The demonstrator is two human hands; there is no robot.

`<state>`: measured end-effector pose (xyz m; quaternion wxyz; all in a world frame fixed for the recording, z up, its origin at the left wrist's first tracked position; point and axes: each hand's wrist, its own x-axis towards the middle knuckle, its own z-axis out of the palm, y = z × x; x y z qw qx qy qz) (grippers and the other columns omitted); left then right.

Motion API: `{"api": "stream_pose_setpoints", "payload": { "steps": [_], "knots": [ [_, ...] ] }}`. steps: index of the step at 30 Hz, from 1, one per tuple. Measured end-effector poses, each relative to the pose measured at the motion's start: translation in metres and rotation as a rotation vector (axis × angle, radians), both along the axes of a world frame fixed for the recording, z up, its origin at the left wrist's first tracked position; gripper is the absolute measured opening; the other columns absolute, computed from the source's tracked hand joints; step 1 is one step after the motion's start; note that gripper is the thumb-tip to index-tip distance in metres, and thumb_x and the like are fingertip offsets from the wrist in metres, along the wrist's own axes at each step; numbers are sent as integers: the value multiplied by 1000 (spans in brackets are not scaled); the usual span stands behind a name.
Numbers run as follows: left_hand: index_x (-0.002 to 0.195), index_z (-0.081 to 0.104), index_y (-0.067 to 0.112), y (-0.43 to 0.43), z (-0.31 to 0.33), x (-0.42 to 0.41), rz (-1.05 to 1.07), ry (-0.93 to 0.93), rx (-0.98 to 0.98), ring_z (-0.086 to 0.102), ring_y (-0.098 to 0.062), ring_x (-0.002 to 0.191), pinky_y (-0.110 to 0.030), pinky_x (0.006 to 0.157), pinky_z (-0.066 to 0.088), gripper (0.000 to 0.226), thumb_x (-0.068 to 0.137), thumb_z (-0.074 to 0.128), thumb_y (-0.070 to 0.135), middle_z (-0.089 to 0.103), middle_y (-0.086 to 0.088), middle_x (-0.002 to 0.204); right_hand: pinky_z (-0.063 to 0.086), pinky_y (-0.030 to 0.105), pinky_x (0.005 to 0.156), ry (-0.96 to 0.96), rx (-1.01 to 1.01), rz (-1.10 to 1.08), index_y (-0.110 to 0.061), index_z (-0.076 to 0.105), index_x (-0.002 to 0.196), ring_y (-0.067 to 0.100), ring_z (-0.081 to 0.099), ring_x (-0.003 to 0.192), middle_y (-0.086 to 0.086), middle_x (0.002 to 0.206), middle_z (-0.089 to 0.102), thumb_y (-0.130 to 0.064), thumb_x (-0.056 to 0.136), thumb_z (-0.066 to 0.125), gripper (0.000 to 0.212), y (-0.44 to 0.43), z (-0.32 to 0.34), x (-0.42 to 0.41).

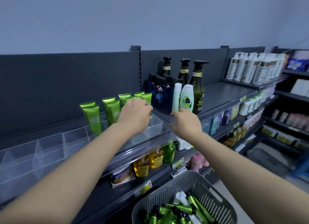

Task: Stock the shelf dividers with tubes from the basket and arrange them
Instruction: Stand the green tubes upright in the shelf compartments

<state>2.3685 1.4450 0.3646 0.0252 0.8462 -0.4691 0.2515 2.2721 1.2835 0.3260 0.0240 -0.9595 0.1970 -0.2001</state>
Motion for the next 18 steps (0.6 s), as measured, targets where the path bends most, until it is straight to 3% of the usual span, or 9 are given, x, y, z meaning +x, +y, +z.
{"api": "stream_pose_setpoints", "payload": {
  "steps": [5,8,14,18],
  "knots": [
    [119,59,18,-30,-43,-39,-94,-12,113,46,-24,116,-37,98,34,33,93,51,36,57,-2,117,42,40,92,223,-7,-116,-18,52,126,29,46,118,8,123,54,-34,89,57,41,-30,-39,-47],
    [115,59,18,-41,-74,-59,-127,6,155,46,-25,116,-37,98,33,29,92,52,34,56,-3,116,41,40,91,317,16,-154,-17,51,128,30,44,119,9,125,53,-27,88,55,41,-40,-67,-71],
    [111,59,19,-44,-145,-90,-146,128,281,46,-24,112,-35,91,36,25,88,59,28,56,-2,113,43,42,90,424,78,-185,-18,53,122,31,46,118,9,124,54,-24,88,54,35,-45,-133,-104],
    [121,56,17,-41,-191,-103,-122,228,404,45,-26,115,-36,92,36,33,90,56,26,54,-5,117,46,43,86,521,131,-184,-16,55,121,34,49,113,13,121,54,-26,84,57,38,-42,-175,-121]
  ]
}}
